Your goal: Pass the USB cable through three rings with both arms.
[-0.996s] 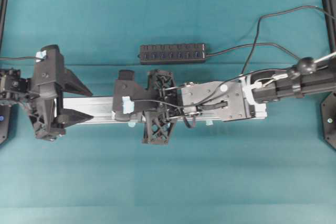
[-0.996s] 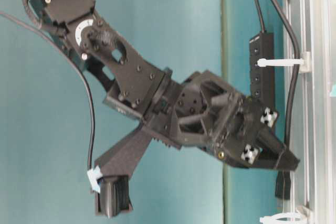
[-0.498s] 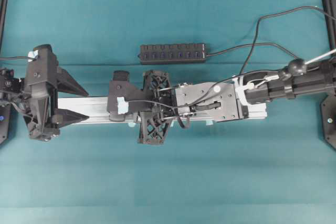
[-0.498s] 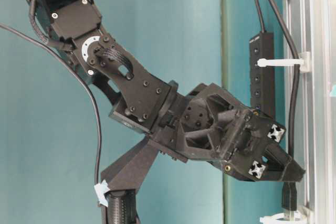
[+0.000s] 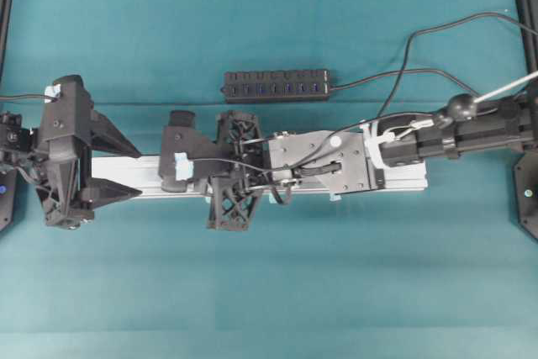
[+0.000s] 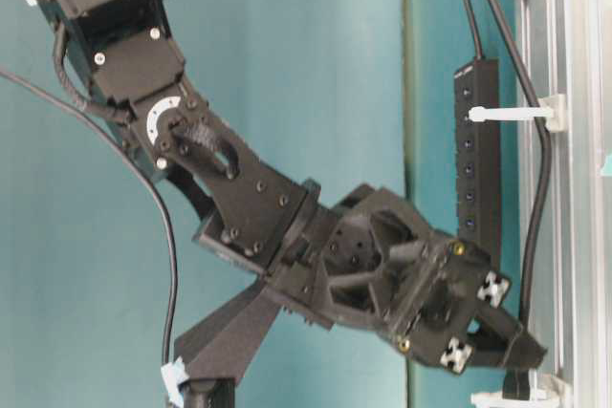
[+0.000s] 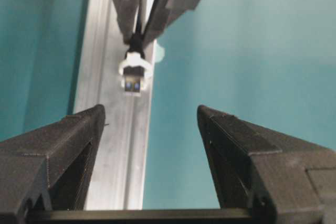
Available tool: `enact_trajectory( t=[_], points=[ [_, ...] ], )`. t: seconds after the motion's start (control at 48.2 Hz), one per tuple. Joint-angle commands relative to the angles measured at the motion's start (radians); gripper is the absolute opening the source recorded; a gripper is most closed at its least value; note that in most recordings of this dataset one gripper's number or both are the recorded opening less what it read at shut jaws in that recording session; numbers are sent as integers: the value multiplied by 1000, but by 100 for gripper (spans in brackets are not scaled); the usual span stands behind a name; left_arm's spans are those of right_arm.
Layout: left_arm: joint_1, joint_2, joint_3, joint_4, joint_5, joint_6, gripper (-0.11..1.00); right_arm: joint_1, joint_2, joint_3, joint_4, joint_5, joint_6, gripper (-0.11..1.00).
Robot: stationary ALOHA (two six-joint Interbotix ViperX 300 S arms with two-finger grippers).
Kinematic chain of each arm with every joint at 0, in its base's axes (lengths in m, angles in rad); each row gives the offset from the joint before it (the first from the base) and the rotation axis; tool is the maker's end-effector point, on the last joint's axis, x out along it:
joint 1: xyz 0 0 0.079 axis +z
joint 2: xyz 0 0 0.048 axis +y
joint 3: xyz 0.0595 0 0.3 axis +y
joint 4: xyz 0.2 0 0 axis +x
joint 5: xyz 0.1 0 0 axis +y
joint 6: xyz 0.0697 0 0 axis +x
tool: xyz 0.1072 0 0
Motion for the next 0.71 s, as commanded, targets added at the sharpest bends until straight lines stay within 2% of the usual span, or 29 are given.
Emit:
enact_trajectory(
  t=[0.0, 0.353, 0.685],
  points=[
    [-2, -3, -9, 3, -5, -3, 76, 2, -2, -20, 3, -8, -2, -6],
    [0, 18, 6, 3, -15, -3, 76, 2, -2, -20, 3, -29, -2, -6],
    [15, 127, 37, 2, -155, 6, 76, -2, 2, -18, 3, -38, -2, -6]
  ],
)
